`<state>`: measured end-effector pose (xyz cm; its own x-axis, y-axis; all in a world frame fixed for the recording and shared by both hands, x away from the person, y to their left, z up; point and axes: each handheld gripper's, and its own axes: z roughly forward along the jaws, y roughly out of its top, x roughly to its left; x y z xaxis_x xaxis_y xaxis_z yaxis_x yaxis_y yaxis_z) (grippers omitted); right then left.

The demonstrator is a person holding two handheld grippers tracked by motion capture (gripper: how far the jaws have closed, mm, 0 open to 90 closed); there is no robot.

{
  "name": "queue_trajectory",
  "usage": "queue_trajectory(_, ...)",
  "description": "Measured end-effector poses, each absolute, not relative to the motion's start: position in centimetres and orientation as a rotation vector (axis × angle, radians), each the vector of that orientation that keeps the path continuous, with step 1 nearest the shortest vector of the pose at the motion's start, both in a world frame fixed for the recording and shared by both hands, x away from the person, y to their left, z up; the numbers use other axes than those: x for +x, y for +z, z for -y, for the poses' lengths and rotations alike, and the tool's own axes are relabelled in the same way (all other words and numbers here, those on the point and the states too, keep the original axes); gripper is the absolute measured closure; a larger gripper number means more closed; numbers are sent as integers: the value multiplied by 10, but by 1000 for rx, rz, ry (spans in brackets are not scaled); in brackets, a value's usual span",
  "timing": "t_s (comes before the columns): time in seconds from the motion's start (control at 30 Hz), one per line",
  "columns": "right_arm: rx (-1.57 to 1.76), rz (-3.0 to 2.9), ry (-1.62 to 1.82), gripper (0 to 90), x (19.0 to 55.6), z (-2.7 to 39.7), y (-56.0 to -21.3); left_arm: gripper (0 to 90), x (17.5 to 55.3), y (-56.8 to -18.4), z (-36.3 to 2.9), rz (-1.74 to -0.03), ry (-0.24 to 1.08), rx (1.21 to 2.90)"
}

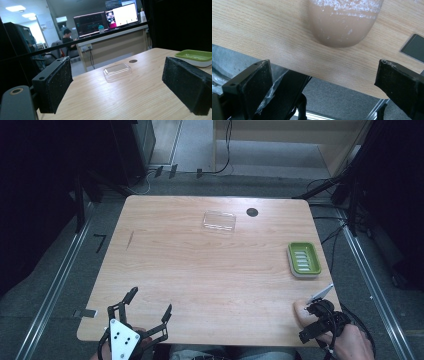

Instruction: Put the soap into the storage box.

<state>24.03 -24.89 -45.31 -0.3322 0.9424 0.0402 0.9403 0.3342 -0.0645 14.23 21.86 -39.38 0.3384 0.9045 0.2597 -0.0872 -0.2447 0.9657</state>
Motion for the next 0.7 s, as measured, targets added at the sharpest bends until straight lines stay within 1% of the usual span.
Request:
queue_trajectory(0.37, -1770, 2538, 25, 10, 238, 249, -452, 99, 144, -393, -217, -780, 1122, 1503)
queue_trajectory(0.53, -1760, 2534, 25, 10, 240, 251, -456, 99, 145, -393, -214, -755, 1120, 1527)
queue_trajectory(0.7, -1751, 2572, 29, 10, 244, 249, -457, 99, 145, -393, -216, -782, 1113, 1506)
